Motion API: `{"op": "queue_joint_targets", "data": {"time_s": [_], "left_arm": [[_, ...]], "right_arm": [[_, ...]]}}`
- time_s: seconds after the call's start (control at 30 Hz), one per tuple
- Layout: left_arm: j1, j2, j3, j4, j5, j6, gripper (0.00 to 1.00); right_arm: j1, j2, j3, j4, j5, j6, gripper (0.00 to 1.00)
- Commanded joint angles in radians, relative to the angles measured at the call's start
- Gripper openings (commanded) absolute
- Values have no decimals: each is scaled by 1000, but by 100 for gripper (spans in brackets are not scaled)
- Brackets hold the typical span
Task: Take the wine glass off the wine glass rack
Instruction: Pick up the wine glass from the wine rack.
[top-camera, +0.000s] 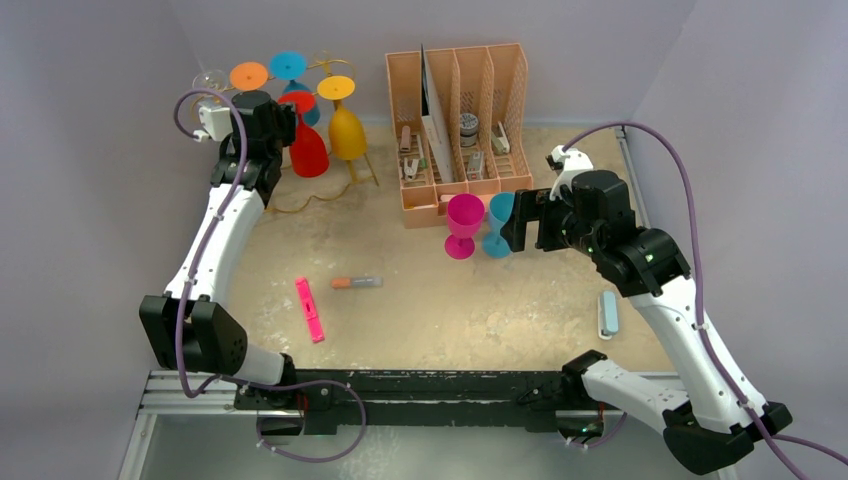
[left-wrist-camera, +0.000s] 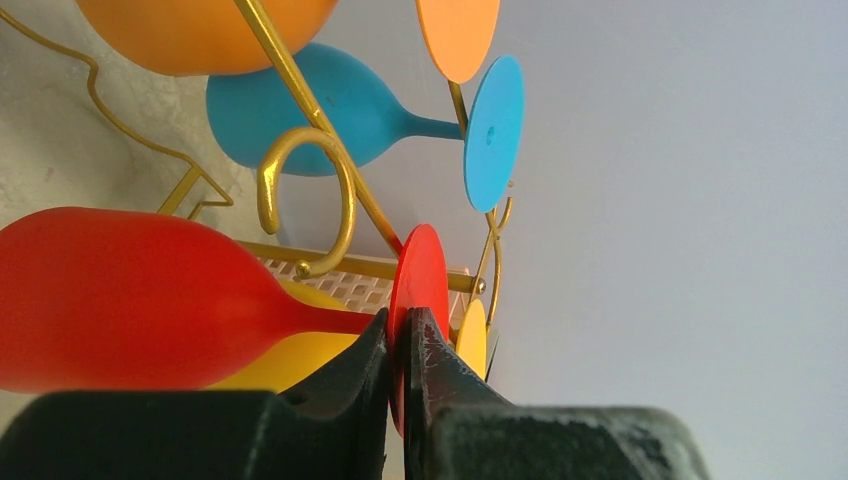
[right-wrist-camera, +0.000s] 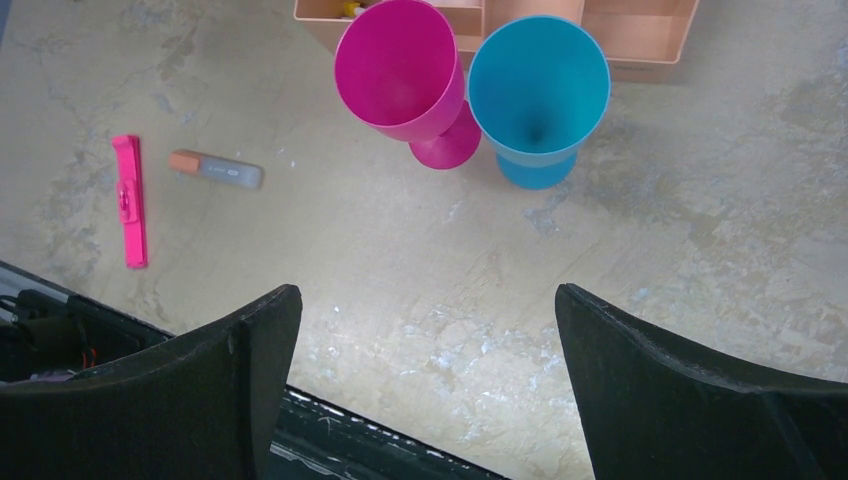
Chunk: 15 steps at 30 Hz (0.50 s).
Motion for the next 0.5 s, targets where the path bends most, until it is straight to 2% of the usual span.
{"op": "queue_joint_targets", "data": {"time_s": [0.0,0.47], "left_arm": [[10,-54,15,22,6,-19,0],[19,-88,4,28,26,-26,0]], "right_arm": [[-1,-9,36,3,0,6,99],[0,-22,25,4,3,11,99]]}}
